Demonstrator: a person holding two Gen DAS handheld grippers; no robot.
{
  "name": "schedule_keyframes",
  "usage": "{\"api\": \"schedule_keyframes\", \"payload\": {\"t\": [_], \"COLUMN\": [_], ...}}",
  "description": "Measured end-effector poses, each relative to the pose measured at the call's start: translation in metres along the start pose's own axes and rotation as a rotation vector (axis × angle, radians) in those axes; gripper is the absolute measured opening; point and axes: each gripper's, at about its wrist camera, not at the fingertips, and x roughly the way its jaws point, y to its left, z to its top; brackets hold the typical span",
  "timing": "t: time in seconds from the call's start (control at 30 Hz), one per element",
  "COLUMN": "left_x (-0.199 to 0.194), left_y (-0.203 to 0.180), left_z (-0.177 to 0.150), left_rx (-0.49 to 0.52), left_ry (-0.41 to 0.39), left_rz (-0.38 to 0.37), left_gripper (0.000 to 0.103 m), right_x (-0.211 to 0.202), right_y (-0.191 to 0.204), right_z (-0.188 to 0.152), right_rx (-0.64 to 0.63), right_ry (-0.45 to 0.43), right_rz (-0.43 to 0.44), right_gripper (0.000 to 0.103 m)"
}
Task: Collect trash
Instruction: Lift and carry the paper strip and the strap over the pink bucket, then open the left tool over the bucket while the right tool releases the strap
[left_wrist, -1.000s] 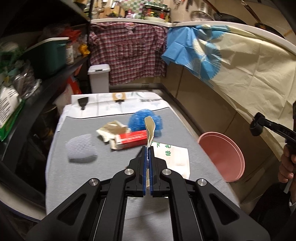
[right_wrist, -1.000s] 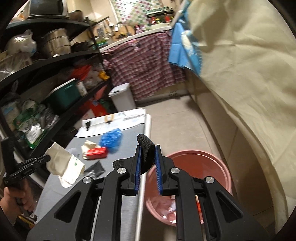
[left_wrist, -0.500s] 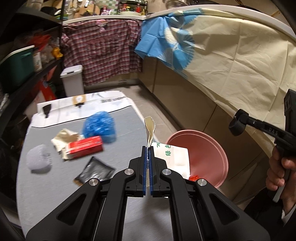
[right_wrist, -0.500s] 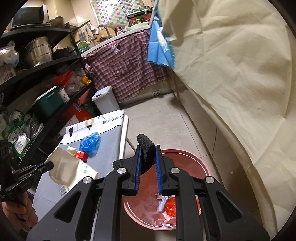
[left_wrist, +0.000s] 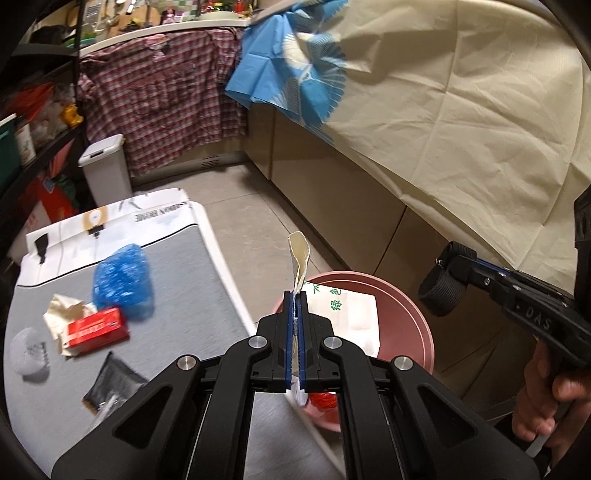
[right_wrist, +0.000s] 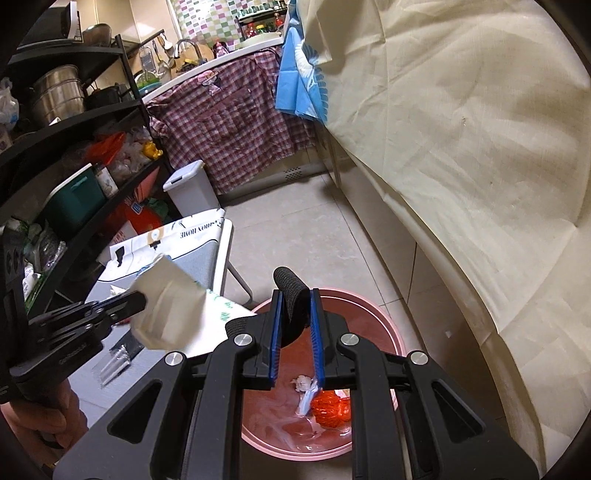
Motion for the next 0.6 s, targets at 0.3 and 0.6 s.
{"api": "schedule_keyframes", "payload": {"t": [0.3,0.6], "left_x": [0.030,0.049], "left_y": [-0.019,-0.026], "left_z": [0.004,0.011], "left_rx": [0.031,0.023], "left_ry": [0.045,0.072], "left_rz": [-0.010,-0.052], "left_gripper": [0.002,0.004], "right_x": [0.010,0.016], "right_y": [-0.003,-0.003], "right_z": [0.003,0.001], "right_rx": [-0.001,-0.007], "right_ry": [0.022,0.037], "right_rz": [-0.025,-0.047], "right_gripper": [0.015,0.019]}}
